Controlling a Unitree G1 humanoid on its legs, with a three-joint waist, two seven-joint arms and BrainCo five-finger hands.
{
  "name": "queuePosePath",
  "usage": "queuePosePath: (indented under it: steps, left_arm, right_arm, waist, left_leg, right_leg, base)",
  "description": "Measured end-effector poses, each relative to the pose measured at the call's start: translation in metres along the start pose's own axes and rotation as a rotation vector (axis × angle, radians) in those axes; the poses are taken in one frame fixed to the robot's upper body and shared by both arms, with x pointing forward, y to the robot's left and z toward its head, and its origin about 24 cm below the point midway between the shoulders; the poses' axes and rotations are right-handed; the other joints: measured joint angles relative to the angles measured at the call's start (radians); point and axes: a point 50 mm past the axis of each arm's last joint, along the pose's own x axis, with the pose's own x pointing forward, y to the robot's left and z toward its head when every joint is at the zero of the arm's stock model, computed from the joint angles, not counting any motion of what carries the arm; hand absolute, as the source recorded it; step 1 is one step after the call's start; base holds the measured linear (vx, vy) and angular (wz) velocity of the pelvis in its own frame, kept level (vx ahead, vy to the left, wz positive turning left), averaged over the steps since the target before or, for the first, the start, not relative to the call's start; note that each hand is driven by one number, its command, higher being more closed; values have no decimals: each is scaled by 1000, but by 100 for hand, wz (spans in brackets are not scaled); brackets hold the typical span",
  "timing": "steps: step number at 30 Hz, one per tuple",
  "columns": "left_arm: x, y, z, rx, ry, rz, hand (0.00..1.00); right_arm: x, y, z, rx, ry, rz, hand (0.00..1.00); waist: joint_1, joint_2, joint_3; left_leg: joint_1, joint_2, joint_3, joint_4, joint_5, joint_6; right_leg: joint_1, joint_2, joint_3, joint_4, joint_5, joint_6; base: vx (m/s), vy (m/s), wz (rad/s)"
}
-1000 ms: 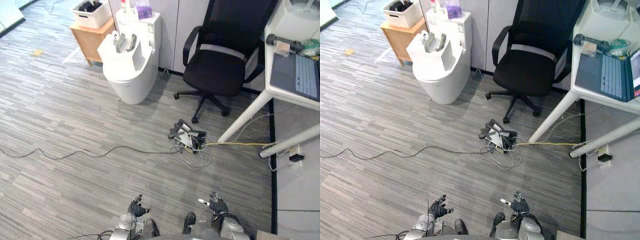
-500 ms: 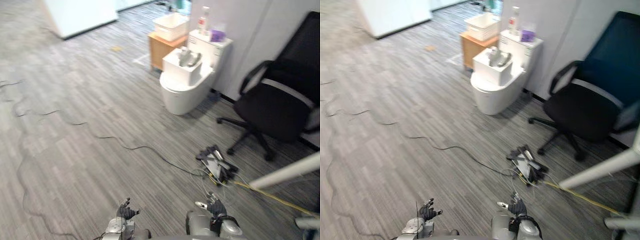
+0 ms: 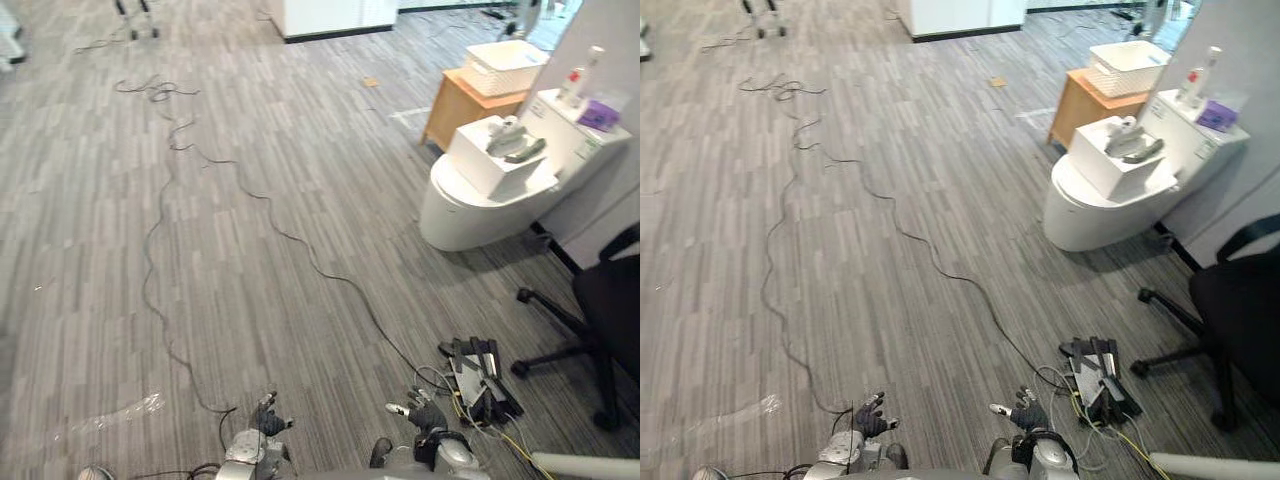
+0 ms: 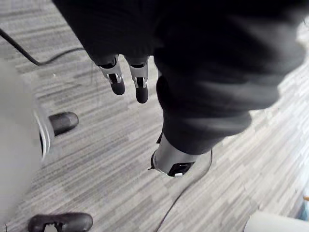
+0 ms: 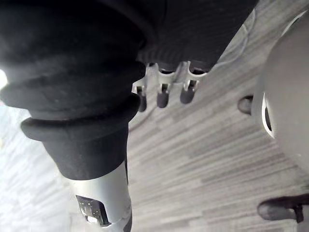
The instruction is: Organize washtable
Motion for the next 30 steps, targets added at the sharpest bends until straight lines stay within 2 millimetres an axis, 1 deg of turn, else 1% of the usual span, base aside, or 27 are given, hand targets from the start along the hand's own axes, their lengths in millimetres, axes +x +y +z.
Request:
queuePosePath:
  steps: [2, 4, 5, 6, 7, 8, 9, 10, 11, 12, 15, 16, 18, 19, 20, 22, 23, 24, 27, 28, 30]
  left_arm:
    - [-1, 4, -9, 1, 34, 10, 0]
    - [-1, 9, -12, -17, 45, 27, 0]
    - [-1, 12, -12, -31, 48, 39, 0]
    - [-1, 13, -12, -34, 49, 45, 0]
    - [-1, 21, -12, -51, 48, 70, 0]
    - [-1, 23, -11, -78, 44, 83, 0]
    - [-2, 25, -13, -91, 50, 93, 0]
    - [-2, 27, -13, -128, 49, 111, 0]
    - [-2, 27, -14, -145, 54, 116, 0]
    - [-4, 27, -20, -159, 73, 122, 0]
    - [-6, 29, -26, -179, 87, 135, 0]
    - [-7, 29, -28, -180, 94, 136, 0]
    - [-6, 29, -28, -179, 96, 135, 0]
    - [-7, 29, -28, -179, 97, 135, 0]
    - [-7, 29, -28, -178, 98, 137, 0]
    - [-8, 32, -31, -166, 109, 140, 0]
    - [-8, 32, -31, -160, 108, 138, 0]
    - [-8, 33, -31, -150, 108, 136, 0]
    - [-8, 33, -32, -135, 111, 131, 0]
    - [-8, 34, -32, -132, 111, 134, 0]
    - [-8, 34, -33, -130, 112, 132, 0]
  right_arm:
    - [2, 1, -1, -6, 16, 5, 0]
    - [2, 3, 0, -27, 12, 20, 0]
    - [3, 5, 3, -31, 2, 26, 0]
    - [2, 5, 2, -31, 4, 28, 0]
    - [1, 7, -1, -32, 11, 35, 0]
    - [1, 8, -3, -28, 20, 48, 0]
    - [-1, 4, -7, -26, 30, 41, 0]
    - [-2, 1, -10, -23, 37, 30, 0]
    - [-2, -1, -9, -32, 33, 28, 0]
    - [-1, 0, -5, -45, 21, 33, 0]
    - [-3, -2, -11, -77, 39, 31, 0]
    - [-3, -3, -12, -79, 44, 29, 0]
    - [-4, -7, -16, -94, 59, 21, 0]
    - [-5, -7, -20, -102, 79, 20, 0]
    - [-5, -8, -24, -103, 95, 18, 0]
    - [-6, -7, -28, -99, 116, 18, 0]
    - [-6, -7, -29, -101, 119, 21, 0]
    - [-6, -5, -30, -105, 126, 25, 0]
    - [-5, -5, -28, -115, 126, 29, 0]
    - [-5, -5, -29, -120, 130, 29, 0]
    - [-4, -6, -29, -122, 134, 28, 0]
  waist:
    - [3, -5, 3]
    - [6, -12, 15]
    - [3, -13, 29]
    - [3, -9, 34]
    - [3, -45, 30]
    - [2, -70, 25]
    - [4, -74, 17]
    - [8, -68, 21]
    - [8, -54, 25]
    - [5, -40, 26]
    - [9, -42, 11]
    - [7, -42, 3]
    - [7, -46, 0]
    - [8, -46, -1]
    - [8, -51, -3]
    - [7, -62, -11]
    - [8, -73, -19]
    - [11, -75, -24]
    - [6, -71, -27]
    - [7, -69, -29]
    - [7, -64, -31]
  left_leg:
    - [6, -8, -15, -15, 21, 5]
    - [3, -16, -40, -23, 36, 16]
    - [2, -18, -62, -23, 29, 19]
    - [-3, -20, -72, -20, 26, 21]
    - [-17, -49, -100, -21, 26, 21]
    - [-23, -70, -125, -42, 26, 21]
    - [-16, -73, -128, -61, 28, 24]
    - [-49, -78, -113, 43, 14, 39]
    - [-50, -76, -114, 83, -11, 51]
    - [-42, -78, -122, 55, -16, 50]
    - [-30, -94, -150, -33, -13, 47]
    - [-23, -103, -157, -65, -3, 45]
    - [-8, -112, -174, -105, 16, 50]
    - [-1, -120, -177, -106, 51, 61]
    - [8, -124, -178, -106, 61, 63]
    - [31, -146, -177, -105, 58, 70]
    - [36, -152, -173, -102, 58, 79]
    - [35, -160, -172, -99, 57, 82]
    - [34, -153, -169, -98, 56, 84]
    - [39, -145, -167, -98, 56, 84]
    - [44, -134, -163, -98, 56, 84]
  right_leg:
    - [7, 0, 2, 4, 0, 0]
    - [6, -5, 23, 29, -2, 4]
    - [3, 1, 106, 50, -10, 7]
    - [-1, 6, 163, 57, -25, 6]
    - [11, -1, 258, 43, -114, 23]
    - [-1, -1, 264, 49, -140, 40]
    - [-13, -13, 262, 46, -143, 39]
    - [-17, -23, 241, 47, -144, 40]
    - [-12, -16, 235, 46, -146, 43]
    - [1, -6, 239, 34, -149, 49]
    - [25, 6, 252, -29, -150, 53]
    - [30, 8, 255, -58, -150, 69]
    - [48, 12, 275, -83, -143, 82]
    - [68, 13, 286, -93, -131, 81]
    - [81, 11, 294, -96, -124, 83]
    - [113, 2, 332, -110, -89, 84]
    - [119, -2, 337, -117, -82, 81]
    - [126, -5, 340, -128, -75, 85]
    - [131, 5, 341, -140, -37, 85]
    - [134, 15, 344, -141, -22, 70]
    - [135, 25, 349, -141, 0, 66]
  base:
    - [-130, 21, 24]
    - [-175, 31, 23]
    - [-185, 65, 35]
    - [-190, 79, 63]
    - [-160, 34, 92]
    - [-194, 14, 96]
    - [-110, 11, 82]
    - [-65, 27, 46]
    - [-25, 15, 47]
    - [-59, 7, 31]
    - [-29, 24, 36]
    - [69, 44, 49]
    - [114, 45, 39]
    - [112, 37, 32]
    - [120, 50, 27]
    - [181, 64, 11]
    - [203, 64, -5]
    - [215, 56, -8]
    - [163, 29, -6]
    - [86, 0, -7]
    - [61, -2, -6]
